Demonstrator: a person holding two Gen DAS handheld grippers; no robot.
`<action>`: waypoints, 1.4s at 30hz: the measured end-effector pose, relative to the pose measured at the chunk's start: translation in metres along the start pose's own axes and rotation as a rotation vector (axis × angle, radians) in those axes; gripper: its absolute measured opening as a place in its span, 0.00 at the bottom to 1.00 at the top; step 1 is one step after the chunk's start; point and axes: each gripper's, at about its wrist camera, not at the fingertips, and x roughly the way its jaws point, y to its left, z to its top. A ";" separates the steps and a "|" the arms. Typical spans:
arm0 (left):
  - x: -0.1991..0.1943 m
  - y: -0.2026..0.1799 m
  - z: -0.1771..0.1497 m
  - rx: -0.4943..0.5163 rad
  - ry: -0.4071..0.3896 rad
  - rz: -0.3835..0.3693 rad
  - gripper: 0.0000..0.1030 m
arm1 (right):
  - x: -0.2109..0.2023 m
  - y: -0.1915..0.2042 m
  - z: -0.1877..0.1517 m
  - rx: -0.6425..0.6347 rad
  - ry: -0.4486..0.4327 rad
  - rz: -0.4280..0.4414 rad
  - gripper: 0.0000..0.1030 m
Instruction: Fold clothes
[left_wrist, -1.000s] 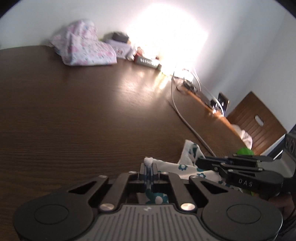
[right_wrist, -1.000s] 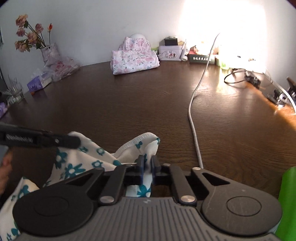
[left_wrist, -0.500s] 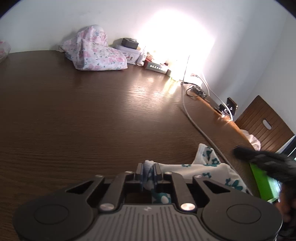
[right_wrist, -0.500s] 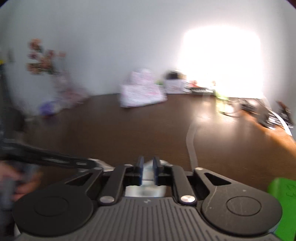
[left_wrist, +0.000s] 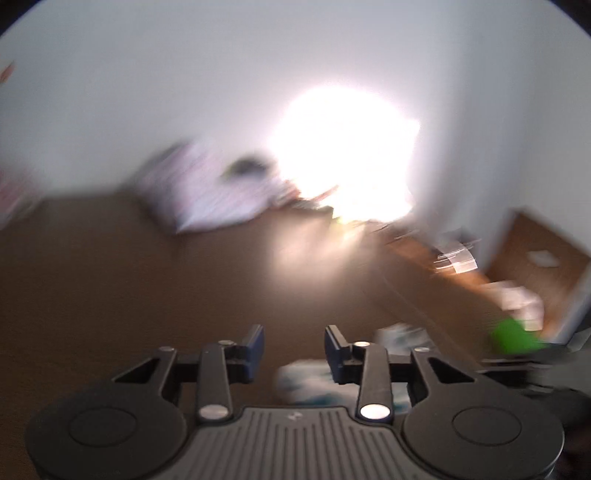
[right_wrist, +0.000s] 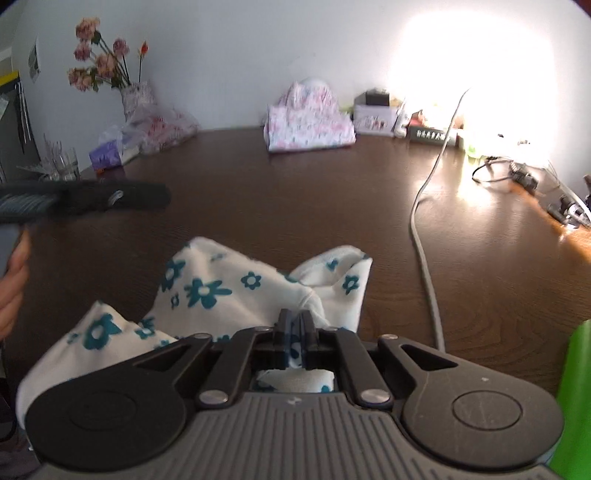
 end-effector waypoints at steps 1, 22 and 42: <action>-0.002 -0.007 -0.003 0.033 0.030 -0.065 0.40 | -0.011 -0.001 0.001 -0.013 -0.029 0.003 0.08; -0.039 -0.074 -0.091 0.562 0.230 -0.457 0.86 | -0.052 0.035 -0.052 -0.179 0.022 0.132 0.19; -0.075 -0.126 -0.177 1.069 0.028 -0.221 0.86 | -0.101 0.054 -0.089 -0.287 -0.075 0.148 0.22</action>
